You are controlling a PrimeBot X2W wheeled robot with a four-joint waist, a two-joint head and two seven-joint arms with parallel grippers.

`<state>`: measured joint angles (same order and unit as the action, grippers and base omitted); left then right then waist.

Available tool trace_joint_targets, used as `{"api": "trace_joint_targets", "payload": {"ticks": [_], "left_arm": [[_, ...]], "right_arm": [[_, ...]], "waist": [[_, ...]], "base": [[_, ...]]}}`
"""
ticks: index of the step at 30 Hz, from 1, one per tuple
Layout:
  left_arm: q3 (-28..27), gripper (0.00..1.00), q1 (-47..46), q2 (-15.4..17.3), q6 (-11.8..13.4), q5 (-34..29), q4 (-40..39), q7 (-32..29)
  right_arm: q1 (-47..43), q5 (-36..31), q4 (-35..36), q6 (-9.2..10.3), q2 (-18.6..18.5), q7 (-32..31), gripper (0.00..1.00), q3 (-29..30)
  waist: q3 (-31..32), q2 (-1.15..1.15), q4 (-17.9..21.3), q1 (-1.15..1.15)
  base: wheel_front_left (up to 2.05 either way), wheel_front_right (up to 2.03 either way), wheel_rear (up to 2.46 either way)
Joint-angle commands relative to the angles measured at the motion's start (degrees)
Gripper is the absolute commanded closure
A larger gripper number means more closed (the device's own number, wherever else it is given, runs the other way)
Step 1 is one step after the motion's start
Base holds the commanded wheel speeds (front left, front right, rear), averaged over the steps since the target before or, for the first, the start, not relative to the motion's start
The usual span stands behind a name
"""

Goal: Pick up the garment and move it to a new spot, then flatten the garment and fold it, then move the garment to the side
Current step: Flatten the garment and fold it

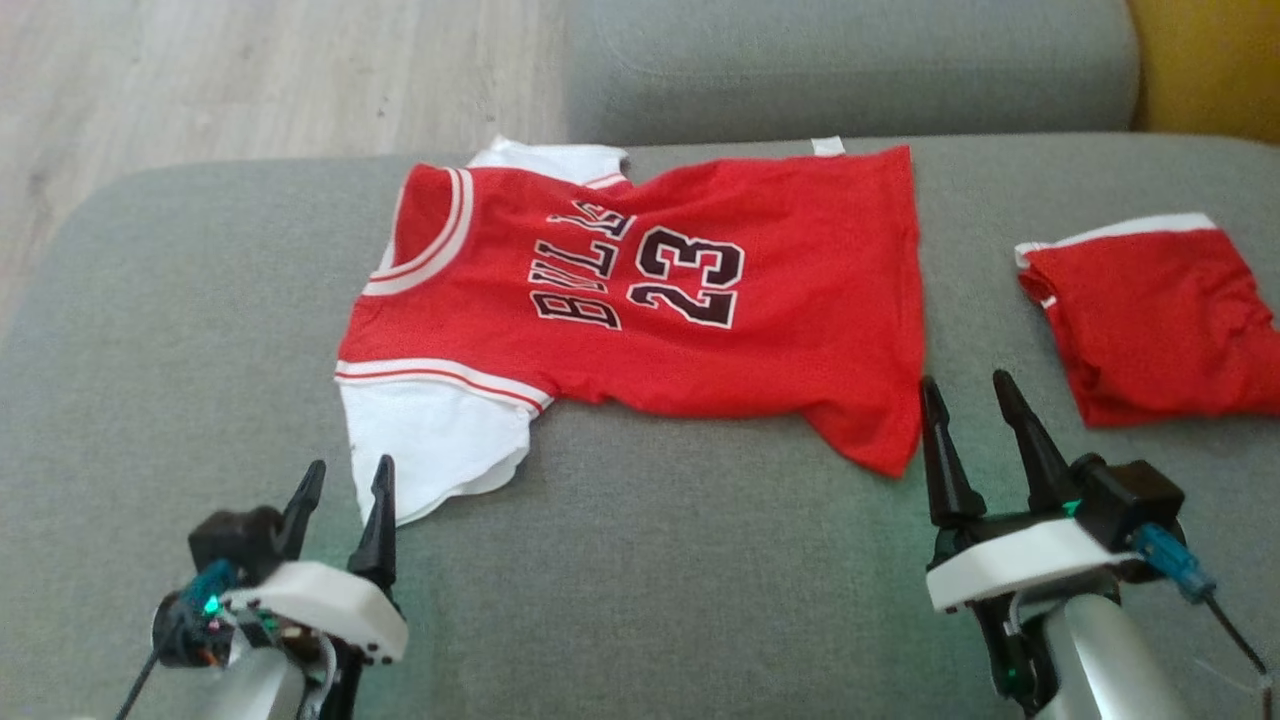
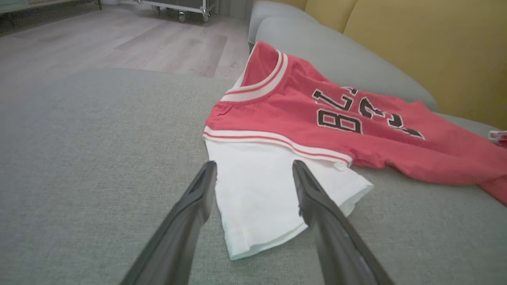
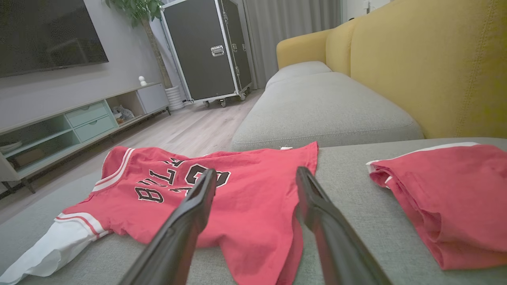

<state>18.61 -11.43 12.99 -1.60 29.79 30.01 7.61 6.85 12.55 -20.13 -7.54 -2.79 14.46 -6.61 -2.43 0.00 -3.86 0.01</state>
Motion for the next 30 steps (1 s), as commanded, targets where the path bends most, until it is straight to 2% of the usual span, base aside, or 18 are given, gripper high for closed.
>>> {"api": "trace_joint_targets", "payload": {"ticks": [1,7,10,18,19,20,25,30], "left_arm": [[-1.78,0.00,-4.43,1.16,0.10,0.42,0.86,-1.53],[-2.11,0.00,-7.86,1.69,2.55,0.23,8.50,-4.61],[-2.12,0.00,-8.64,1.71,2.83,0.30,10.59,-5.00],[-1.18,0.00,-10.72,0.68,-0.61,2.08,16.29,-7.37],[-0.88,0.69,-10.88,0.50,-1.23,2.26,16.68,-7.76],[-0.58,1.00,-11.00,0.32,-1.83,2.41,16.88,-7.91],[-1.26,1.00,-11.33,0.14,-3.35,3.81,15.97,-4.71],[-2.88,1.00,-11.85,1.09,-3.62,3.88,12.53,2.87]], "right_arm": [[3.02,0.13,2.30,0.05,-0.09,0.54,0.00,-1.20],[3.67,0.05,2.82,0.05,-0.09,0.54,0.00,-0.28],[3.74,-0.01,2.85,0.05,-0.09,0.54,0.00,-0.08],[4.72,-0.47,2.66,0.05,-0.09,0.54,0.00,1.89],[4.80,-0.43,2.57,0.05,-0.09,0.54,0.00,1.93],[4.83,-0.41,2.43,0.05,-0.09,0.54,0.00,1.96],[4.97,-0.01,-0.28,0.05,-0.09,0.54,0.00,1.87],[5.36,2.02,-5.43,0.05,-0.09,-1.69,0.00,0.71]], "waist": [[-1.99,0.00,1.43,-0.01],[-4.35,0.00,2.75,-0.01],[-4.80,0.00,2.88,-0.01],[-5.64,0.00,2.64,-0.01],[-5.56,0.00,2.54,-0.01],[-5.45,0.00,2.46,-0.01],[-4.68,0.00,2.02,-0.01],[-4.00,0.00,1.41,-0.01]], "base": [[0.00,0.00,0.00],[0.00,0.00,0.00],[0.00,0.00,0.00],[0.00,0.00,0.00],[0.00,0.00,0.00],[0.00,0.00,0.00],[0.00,0.00,0.00],[0.00,0.00,0.00]]}}
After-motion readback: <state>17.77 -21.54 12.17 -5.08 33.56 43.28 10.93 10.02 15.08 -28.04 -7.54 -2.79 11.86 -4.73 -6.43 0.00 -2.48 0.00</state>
